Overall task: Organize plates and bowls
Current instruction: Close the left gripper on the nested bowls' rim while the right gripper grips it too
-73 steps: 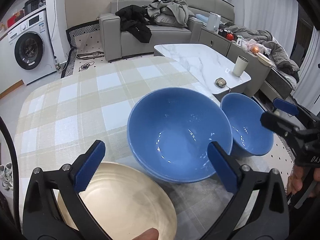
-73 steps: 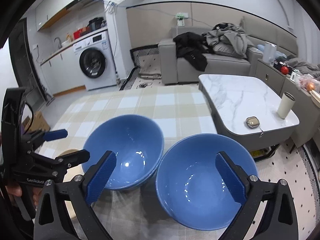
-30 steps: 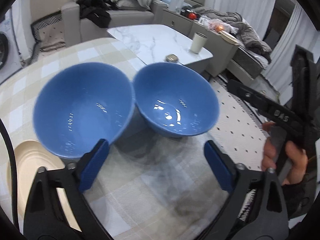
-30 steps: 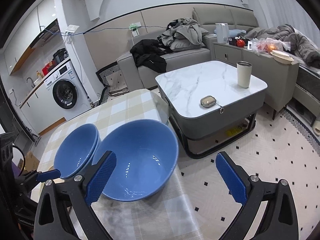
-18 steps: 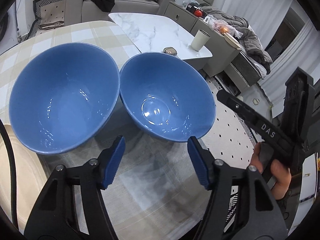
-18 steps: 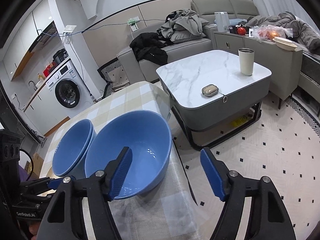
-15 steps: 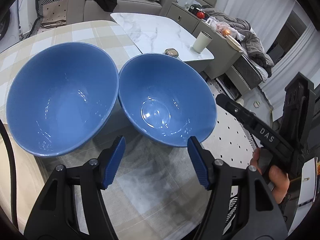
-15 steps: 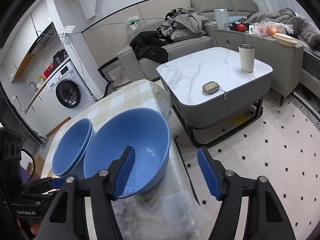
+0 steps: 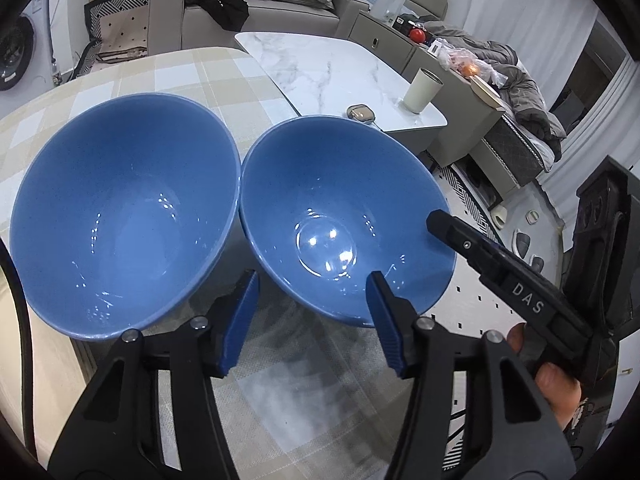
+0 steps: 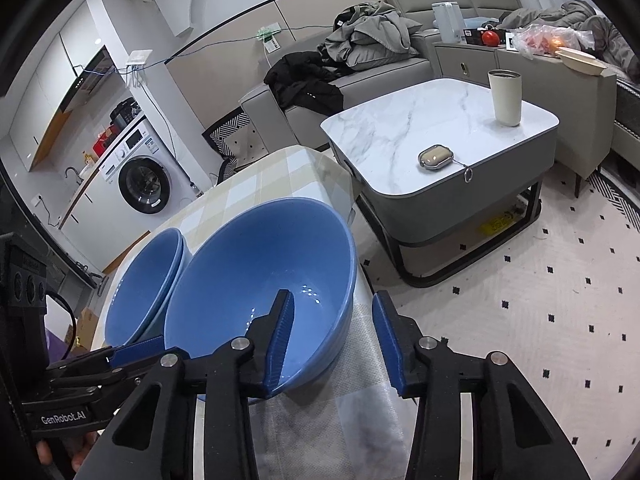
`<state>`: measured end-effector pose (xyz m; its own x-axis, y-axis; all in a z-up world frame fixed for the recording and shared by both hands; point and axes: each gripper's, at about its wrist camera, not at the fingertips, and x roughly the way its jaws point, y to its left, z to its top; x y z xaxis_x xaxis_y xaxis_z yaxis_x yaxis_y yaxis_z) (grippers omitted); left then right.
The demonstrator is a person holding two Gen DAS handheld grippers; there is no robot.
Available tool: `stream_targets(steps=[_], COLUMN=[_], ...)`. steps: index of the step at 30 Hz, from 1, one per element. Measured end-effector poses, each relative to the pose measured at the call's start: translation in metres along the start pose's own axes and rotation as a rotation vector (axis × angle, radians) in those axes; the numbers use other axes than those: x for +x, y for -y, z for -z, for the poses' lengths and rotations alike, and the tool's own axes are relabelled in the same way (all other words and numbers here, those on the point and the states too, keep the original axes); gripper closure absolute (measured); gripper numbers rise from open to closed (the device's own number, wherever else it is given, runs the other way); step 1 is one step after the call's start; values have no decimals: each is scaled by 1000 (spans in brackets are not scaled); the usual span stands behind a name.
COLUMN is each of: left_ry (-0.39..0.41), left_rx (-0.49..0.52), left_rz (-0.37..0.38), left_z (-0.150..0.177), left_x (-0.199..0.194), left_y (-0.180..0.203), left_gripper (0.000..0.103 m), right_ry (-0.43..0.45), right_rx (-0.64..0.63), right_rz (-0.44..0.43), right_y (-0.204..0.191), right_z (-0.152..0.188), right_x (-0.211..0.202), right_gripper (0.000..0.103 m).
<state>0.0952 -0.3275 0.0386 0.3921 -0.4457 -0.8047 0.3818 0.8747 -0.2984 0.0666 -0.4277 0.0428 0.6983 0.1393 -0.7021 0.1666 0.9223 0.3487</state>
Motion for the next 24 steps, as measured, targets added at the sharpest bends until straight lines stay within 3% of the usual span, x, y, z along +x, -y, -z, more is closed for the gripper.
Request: stream_targets(steps=[1, 7, 12, 24], left_ry=[-1, -3, 7, 19], left_rx=[4, 18, 33, 80], left_rz=[-2, -19, -36, -57], left_z=[-1, 0, 1, 4], left_x=[1, 8, 12, 6], left_y=[1, 3, 3, 9], left_gripper=[56, 70, 71, 71], right_ry=[3, 10, 8, 16], right_rx=[5, 16, 2, -9], right_rz=[-2, -5, -1, -4], right_y=[0, 3, 2, 2], right_z=[0, 1, 2, 1], right_x=[0, 4, 7, 5], right_gripper=[69, 78, 84, 85])
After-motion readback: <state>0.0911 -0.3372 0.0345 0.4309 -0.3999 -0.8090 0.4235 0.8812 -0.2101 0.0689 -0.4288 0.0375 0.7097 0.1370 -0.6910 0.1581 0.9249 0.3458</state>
